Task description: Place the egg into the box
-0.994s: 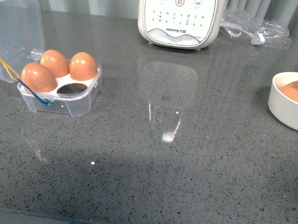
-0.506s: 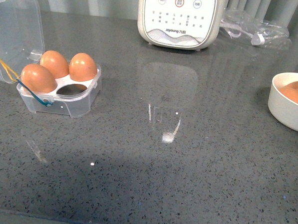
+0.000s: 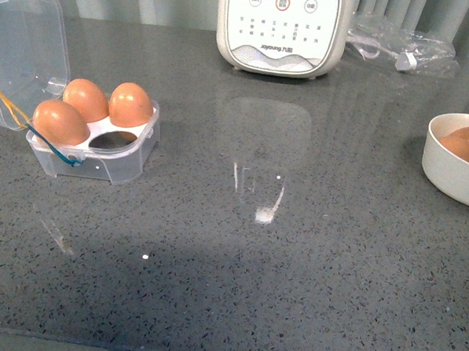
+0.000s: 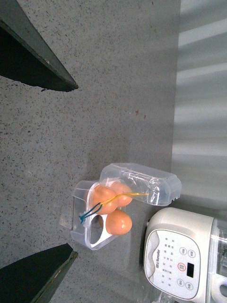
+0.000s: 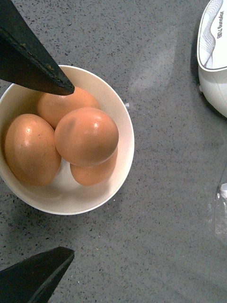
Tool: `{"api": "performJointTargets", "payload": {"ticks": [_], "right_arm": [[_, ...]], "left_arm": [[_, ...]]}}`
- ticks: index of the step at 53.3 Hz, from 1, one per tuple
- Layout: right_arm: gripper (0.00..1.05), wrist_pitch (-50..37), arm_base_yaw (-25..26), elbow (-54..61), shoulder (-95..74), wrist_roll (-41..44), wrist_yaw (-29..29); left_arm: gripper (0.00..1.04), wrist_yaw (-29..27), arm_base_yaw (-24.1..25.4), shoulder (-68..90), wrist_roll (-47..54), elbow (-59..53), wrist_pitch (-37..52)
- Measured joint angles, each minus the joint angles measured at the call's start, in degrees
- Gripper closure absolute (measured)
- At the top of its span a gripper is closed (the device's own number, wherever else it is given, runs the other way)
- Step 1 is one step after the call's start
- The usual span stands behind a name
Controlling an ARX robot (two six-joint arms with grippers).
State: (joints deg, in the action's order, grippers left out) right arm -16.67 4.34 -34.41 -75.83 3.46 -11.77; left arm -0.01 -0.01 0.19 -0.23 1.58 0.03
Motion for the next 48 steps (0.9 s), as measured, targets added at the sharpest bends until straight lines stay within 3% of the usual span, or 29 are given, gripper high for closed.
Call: {"api": "performJointTargets", "payload": {"ticks": [40,48], "right_arm": [[0.07,-5.49,-3.02,-3.58,-8.96,-0.04,1.14],[0.24,-5.62,-3.41,-4.15,-10.03,-0.22,1.16]], "left_arm": [[0.07,0.0,0.0,0.0,0.0,0.0,0.0],[0.07,0.0,0.0,0.0,0.0,0.0,0.0]]}}
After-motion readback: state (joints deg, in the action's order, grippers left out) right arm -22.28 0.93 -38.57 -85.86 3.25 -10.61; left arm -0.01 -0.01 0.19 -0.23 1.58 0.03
